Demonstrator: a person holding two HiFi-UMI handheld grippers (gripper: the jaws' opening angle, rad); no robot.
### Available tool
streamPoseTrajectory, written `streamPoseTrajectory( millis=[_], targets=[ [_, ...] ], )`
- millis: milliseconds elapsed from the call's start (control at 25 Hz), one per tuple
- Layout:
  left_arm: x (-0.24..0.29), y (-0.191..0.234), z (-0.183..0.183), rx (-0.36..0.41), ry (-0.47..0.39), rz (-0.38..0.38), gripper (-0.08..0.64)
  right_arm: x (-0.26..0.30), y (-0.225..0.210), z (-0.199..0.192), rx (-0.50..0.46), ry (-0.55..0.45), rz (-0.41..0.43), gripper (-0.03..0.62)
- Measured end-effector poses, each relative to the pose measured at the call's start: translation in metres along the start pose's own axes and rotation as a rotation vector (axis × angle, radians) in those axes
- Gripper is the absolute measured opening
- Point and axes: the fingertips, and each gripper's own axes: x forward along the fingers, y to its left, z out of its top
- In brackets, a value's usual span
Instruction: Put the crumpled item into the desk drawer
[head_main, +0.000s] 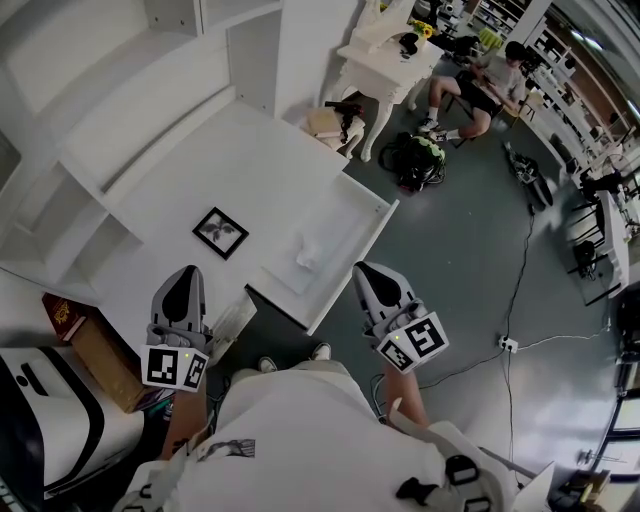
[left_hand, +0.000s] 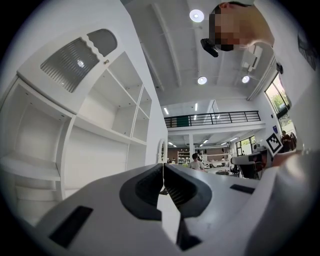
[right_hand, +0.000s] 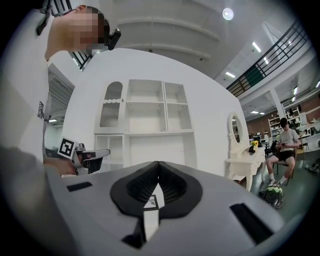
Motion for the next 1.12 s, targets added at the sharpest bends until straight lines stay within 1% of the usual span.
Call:
streamPoseTrajectory(
  millis=[120, 240, 320, 520, 800, 1120],
  targets=[
    [-0.004, 0.000, -0.001, -0.005, 0.001, -0.005, 0.018, -0.003, 0.003, -0.003, 0.001, 0.004, -0.013, 0.011],
    [-0.007, -0.001, -0.001, -0.005, 0.003, -0.012, 0.018, -0.007, 0.000, -0.006, -0.004, 0.011, -0.063, 0.011],
    [-0.009, 0.000, -0.002, -0.004, 0.003, -0.017, 0.018, -0.010, 0.000, -0.007, 0.003, 0.002, -0.081, 0.011],
    [-0.015, 0.000, -0.006, -0.016, -0.002, -0.026, 0.018, -0.017, 0.005, -0.006, -0.008, -0.001, -0.100, 0.011],
    [-0.022, -0.001, -0.025, -0.068, 0.004, -0.055, 0.018, -0.029, 0.019, -0.012, -0.029, 0.028, -0.139, 0.011],
    [-0.029, 0.005, -0.028, -0.070, 0.003, -0.068, 0.018, -0.029, 0.032, -0.013, -0.047, 0.027, -0.149, 0.011]
  ],
)
